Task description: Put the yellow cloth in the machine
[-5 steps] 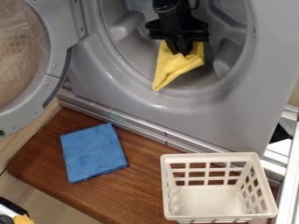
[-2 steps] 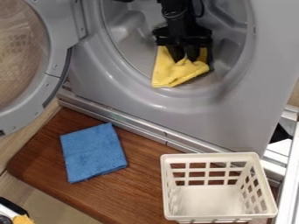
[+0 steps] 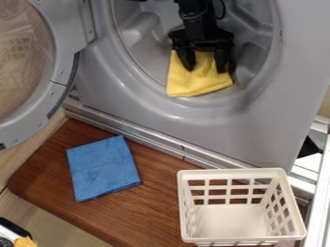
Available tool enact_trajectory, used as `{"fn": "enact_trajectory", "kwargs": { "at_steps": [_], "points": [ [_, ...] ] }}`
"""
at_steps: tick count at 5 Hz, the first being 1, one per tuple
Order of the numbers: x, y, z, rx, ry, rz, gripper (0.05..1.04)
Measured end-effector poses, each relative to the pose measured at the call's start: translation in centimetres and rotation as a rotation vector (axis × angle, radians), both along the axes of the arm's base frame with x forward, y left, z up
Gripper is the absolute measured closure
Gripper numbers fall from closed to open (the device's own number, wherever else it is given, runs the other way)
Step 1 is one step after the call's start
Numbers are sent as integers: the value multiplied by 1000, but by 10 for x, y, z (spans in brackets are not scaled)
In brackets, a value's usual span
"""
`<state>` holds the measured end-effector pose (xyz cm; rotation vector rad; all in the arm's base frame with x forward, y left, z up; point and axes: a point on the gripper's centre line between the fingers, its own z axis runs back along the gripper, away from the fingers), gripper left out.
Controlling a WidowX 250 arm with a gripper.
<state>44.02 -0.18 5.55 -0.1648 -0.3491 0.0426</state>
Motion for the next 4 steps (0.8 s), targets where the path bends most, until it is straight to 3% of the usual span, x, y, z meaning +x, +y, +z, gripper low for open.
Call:
{"fn": "enact_trajectory", "kwargs": {
  "at_steps": [2,3,4],
  "points": [
    [-12,-15,12,0,-45,-16,85],
    [-28,-18,30,-7,-70,-21,85],
    [-50,-21,36,-33,-72,-7,85]
  ]
}}
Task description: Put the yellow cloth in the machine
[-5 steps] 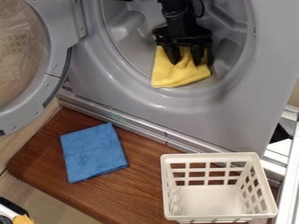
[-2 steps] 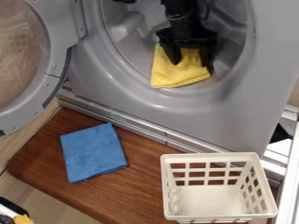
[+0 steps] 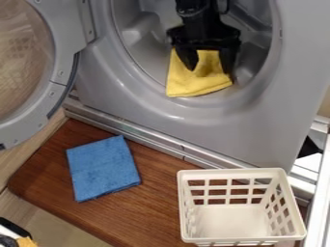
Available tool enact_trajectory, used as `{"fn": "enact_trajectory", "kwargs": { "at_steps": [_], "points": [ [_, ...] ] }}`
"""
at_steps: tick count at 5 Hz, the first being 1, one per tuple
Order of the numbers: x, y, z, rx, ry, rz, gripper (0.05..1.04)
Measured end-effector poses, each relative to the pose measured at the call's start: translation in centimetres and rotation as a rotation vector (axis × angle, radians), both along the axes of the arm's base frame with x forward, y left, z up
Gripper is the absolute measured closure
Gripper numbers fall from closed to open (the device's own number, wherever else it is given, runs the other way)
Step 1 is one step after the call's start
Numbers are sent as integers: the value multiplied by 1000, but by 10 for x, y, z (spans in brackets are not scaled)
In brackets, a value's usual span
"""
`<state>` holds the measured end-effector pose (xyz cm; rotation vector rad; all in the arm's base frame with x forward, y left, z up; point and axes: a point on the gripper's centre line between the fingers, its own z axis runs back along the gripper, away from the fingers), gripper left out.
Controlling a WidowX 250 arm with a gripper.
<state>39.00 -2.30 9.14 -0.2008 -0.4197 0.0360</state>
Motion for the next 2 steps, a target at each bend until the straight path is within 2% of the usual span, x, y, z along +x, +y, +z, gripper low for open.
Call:
{"fn": "enact_trajectory", "kwargs": {
  "at_steps": [1,2],
  "points": [
    [-36,0,2,0,10,27,85],
    [-68,-1,-13,26,81,22,85]
  ]
}}
